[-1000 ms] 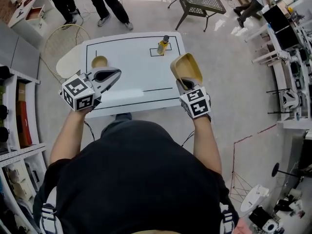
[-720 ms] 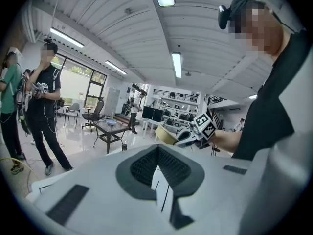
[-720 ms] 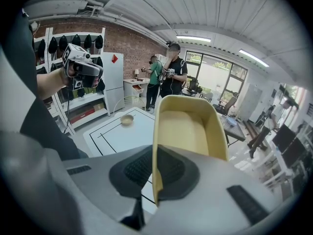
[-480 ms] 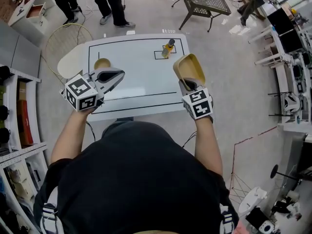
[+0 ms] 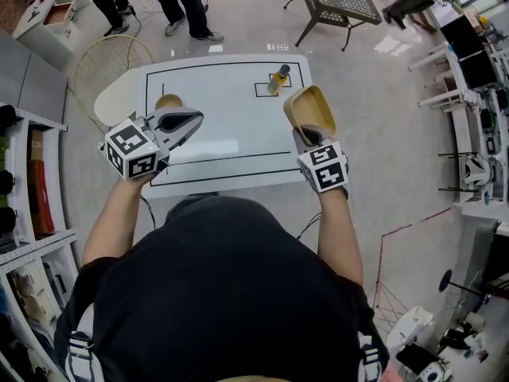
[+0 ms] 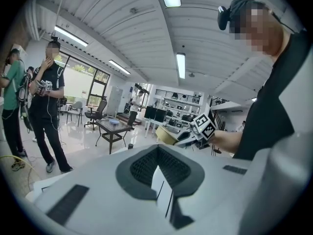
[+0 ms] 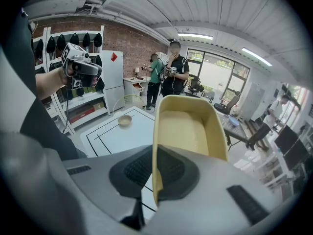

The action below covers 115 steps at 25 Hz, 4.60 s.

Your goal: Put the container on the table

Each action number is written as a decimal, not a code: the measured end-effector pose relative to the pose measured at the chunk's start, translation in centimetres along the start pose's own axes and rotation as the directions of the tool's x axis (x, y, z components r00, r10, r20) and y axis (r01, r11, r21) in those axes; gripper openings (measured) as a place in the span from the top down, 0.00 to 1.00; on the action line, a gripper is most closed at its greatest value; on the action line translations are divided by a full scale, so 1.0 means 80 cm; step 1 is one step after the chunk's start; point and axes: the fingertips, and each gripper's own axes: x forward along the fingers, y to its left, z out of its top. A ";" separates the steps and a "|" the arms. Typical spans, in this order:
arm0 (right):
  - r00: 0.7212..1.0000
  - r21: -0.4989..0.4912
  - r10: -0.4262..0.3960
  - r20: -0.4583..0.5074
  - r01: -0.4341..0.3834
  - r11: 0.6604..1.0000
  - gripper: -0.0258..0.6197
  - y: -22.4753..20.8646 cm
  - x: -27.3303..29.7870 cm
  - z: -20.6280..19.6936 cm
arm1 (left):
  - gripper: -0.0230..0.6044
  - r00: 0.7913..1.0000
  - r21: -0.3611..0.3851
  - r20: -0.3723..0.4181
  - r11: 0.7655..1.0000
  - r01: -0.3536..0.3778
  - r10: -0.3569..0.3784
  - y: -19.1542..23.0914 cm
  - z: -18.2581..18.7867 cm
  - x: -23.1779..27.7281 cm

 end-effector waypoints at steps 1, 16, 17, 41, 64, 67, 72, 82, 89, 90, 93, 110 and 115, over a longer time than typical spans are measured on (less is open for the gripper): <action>1.000 0.001 0.000 -0.002 0.000 1.000 0.95 -0.001 0.002 -0.001 | 0.95 1.000 0.000 0.000 1.000 0.001 -0.001 0.001 -0.001 0.001; 0.999 0.017 0.022 -0.044 -0.021 1.000 0.95 0.001 0.030 -0.016 | 0.95 1.000 -0.012 -0.008 1.000 0.009 -0.009 0.010 -0.004 0.003; 0.999 0.017 0.024 -0.048 -0.023 1.000 0.95 0.002 0.033 -0.017 | 0.95 1.000 -0.012 -0.008 1.000 0.007 -0.007 0.011 -0.005 0.003; 0.974 0.042 0.122 -0.192 -0.116 0.992 0.95 0.037 0.153 -0.060 | 0.95 0.999 -0.051 -0.029 0.998 -0.045 0.044 0.059 -0.026 -0.037; 0.943 0.062 0.180 -0.281 -0.169 0.984 0.95 0.058 0.258 -0.091 | 0.95 0.994 -0.089 -0.064 0.991 -0.098 0.092 0.107 -0.048 -0.052; 0.940 0.056 0.186 -0.287 -0.177 0.983 0.95 0.062 0.267 -0.093 | 0.95 0.993 -0.083 -0.074 0.991 -0.101 0.095 0.111 -0.052 -0.050; 0.934 0.058 0.210 -0.287 -0.202 0.978 0.95 0.072 0.284 -0.090 | 0.95 0.993 -0.089 -0.065 0.990 -0.106 0.101 0.116 -0.051 -0.051; 0.921 0.016 0.239 -0.308 -0.246 0.969 0.95 0.099 0.319 -0.085 | 0.95 0.993 -0.106 -0.078 0.989 -0.102 0.094 0.110 -0.064 -0.048; 0.913 -0.022 0.231 -0.338 -0.253 0.967 0.95 0.102 0.343 -0.097 | 0.95 0.991 -0.119 -0.085 0.987 -0.112 0.102 0.112 -0.069 -0.049; 0.911 -0.025 0.233 -0.341 -0.256 0.966 0.95 0.104 0.346 -0.099 | 0.95 0.991 -0.120 -0.087 0.986 -0.113 0.103 0.112 -0.070 -0.050; 0.907 -0.033 0.239 -0.347 -0.266 0.963 0.95 0.109 0.354 -0.101 | 0.95 0.990 -0.126 -0.092 0.985 -0.121 0.109 0.116 -0.073 -0.052; 0.885 -0.086 0.248 -0.394 -0.304 0.949 0.95 0.124 0.390 -0.121 | 0.95 0.986 -0.143 -0.119 0.981 -0.129 0.113 0.133 -0.081 -0.045; 0.880 -0.088 0.253 -0.402 -0.312 0.946 0.95 0.127 0.394 -0.124 | 0.95 0.986 -0.147 -0.126 0.981 -0.130 0.111 0.135 -0.084 -0.045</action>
